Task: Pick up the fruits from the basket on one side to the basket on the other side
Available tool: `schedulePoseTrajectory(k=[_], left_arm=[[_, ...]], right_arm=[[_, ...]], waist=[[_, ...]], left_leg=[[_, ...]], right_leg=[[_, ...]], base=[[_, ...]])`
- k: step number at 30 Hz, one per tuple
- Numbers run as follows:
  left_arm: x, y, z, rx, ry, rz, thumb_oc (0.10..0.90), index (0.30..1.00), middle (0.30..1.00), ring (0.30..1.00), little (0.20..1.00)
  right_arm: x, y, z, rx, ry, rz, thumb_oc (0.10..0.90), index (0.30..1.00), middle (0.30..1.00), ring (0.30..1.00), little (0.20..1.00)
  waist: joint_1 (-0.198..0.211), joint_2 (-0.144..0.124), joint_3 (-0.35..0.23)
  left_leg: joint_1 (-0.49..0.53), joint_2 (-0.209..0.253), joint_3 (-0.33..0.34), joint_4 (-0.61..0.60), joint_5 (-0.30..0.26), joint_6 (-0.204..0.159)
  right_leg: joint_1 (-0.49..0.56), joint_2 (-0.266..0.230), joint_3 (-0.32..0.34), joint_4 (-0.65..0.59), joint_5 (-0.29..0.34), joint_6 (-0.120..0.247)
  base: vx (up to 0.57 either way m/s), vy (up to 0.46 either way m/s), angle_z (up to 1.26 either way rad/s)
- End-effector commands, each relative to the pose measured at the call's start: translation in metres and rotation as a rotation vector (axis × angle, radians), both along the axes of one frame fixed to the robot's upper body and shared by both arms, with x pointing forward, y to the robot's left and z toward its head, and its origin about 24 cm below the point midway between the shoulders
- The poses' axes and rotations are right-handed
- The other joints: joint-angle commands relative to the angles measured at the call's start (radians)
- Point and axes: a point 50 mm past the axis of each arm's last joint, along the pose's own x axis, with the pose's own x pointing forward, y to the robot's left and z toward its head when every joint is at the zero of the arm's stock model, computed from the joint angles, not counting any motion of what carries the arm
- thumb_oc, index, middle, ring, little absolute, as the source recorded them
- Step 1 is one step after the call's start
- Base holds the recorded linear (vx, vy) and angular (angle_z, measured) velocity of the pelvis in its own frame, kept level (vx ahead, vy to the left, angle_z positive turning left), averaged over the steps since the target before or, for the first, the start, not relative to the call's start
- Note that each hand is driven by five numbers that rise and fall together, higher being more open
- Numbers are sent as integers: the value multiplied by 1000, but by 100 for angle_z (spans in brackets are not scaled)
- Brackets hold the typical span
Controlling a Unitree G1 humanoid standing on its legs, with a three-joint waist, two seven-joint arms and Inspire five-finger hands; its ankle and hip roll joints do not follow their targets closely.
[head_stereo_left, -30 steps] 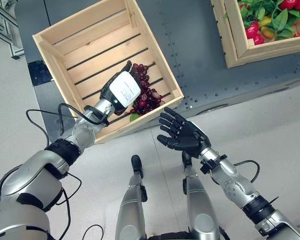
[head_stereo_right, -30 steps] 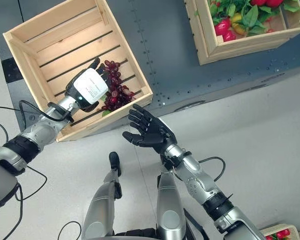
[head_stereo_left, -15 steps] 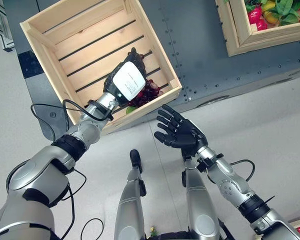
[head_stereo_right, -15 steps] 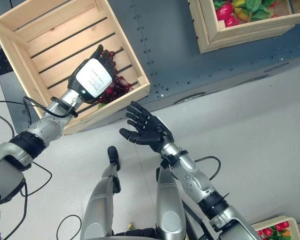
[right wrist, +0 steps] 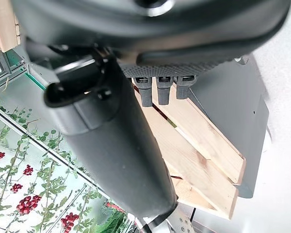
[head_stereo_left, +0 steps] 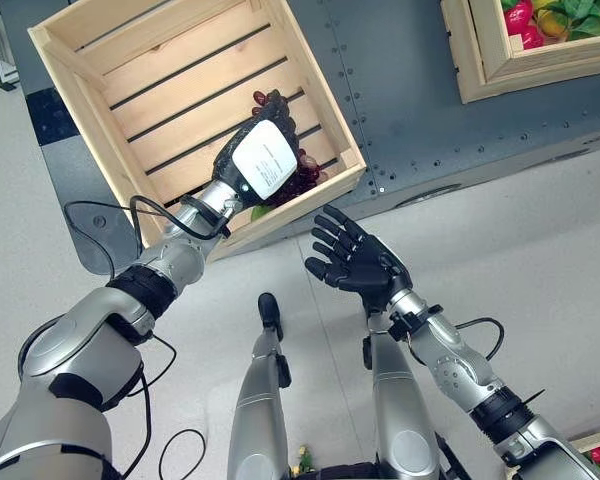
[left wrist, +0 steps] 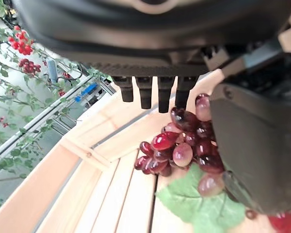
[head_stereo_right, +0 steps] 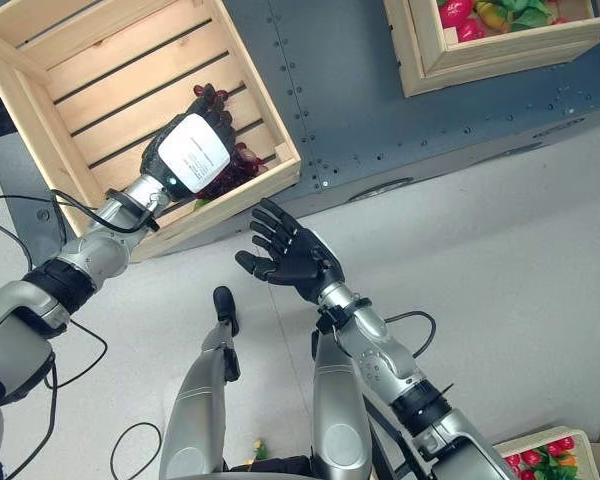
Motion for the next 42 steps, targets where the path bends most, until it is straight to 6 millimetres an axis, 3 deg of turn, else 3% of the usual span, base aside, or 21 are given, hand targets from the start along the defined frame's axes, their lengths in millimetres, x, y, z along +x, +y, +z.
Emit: schedulePoseTrajectory(k=[1,8,14,16,17,18,19,21,26,27,36,42], left_arm=[[7,-12,48,11,-63,-45,800,900,900,900,900],[13,-20,37,-7,132,-17,800,900,900,900,900],[15,-22,39,-38,155,11,800,900,900,900,900],[15,-21,42,-48,148,14,704,756,756,756,756],[16,-21,43,-57,151,18,576,564,564,564,564],[16,-21,43,-59,146,19,574,561,561,561,561],[16,-19,43,-67,150,30,524,486,486,486,486],[17,-17,44,-78,162,54,482,422,422,422,422],[20,-13,38,-115,241,123,464,396,396,396,396],[20,-13,37,-120,244,133,400,300,300,300,300],[16,-6,52,-179,53,56,400,300,300,300,300],[7,10,69,-227,-119,-45,400,300,300,300,300]], right_arm=[[0,15,42,137,-168,23,800,900,900,900,900],[4,19,46,136,-163,21,800,900,900,900,900],[4,21,47,144,-157,31,800,900,900,900,900],[4,22,47,147,-154,38,800,900,900,900,900],[4,22,46,146,-152,42,800,900,900,900,900],[4,22,46,146,-152,44,800,900,900,900,900],[3,22,45,144,-150,47,800,900,900,900,900],[3,22,44,141,-151,51,800,900,900,900,900],[3,22,44,141,-152,48,800,900,900,900,900],[3,22,45,141,-151,48,800,900,900,900,900],[2,21,45,138,-157,61,800,900,900,900,900],[0,13,39,132,-170,62,800,900,900,900,900]], waist=[[-10,-62,-5],[-19,-76,-5],[-24,-92,-5],[-26,-99,-5],[-28,-101,-5],[-28,-102,-5],[-29,-103,-5],[-28,-104,-5],[-29,-103,-5],[-28,-103,-5],[-20,-99,-5],[-5,-86,-5]], left_leg=[[-68,-37,-18,192,-133,26],[-97,-35,-16,210,-138,30],[-115,-34,-13,211,-137,35],[-122,-35,-13,212,-137,36],[-122,-36,-12,207,-135,38],[-122,-36,-12,204,-133,38],[-120,-36,-13,198,-131,38],[-124,-36,-12,194,-128,38],[-137,-36,-14,195,-122,35],[-141,-37,-15,196,-121,34],[-146,-37,-17,188,-115,31],[-117,-39,-22,173,-111,26]], right_leg=[[5,53,-27,-63,93,-76],[-21,57,-25,-61,104,-73],[-41,63,-23,-60,111,-70],[-47,65,-22,-62,115,-69],[-51,66,-22,-62,117,-69],[-52,67,-22,-64,119,-69],[-51,68,-22,-67,120,-68],[-54,69,-25,-68,120,-68],[-69,69,-33,-59,119,-68],[-72,69,-35,-59,119,-68],[-80,68,-48,-51,111,-72],[-51,63,-55,-53,100,-74]], base=[[0,0,0],[0,0,0],[5,0,0],[0,0,0],[21,12,-3],[28,16,-4],[0,0,0],[0,0,0],[0,0,0],[0,0,0],[0,0,0],[-32,-3,0]])
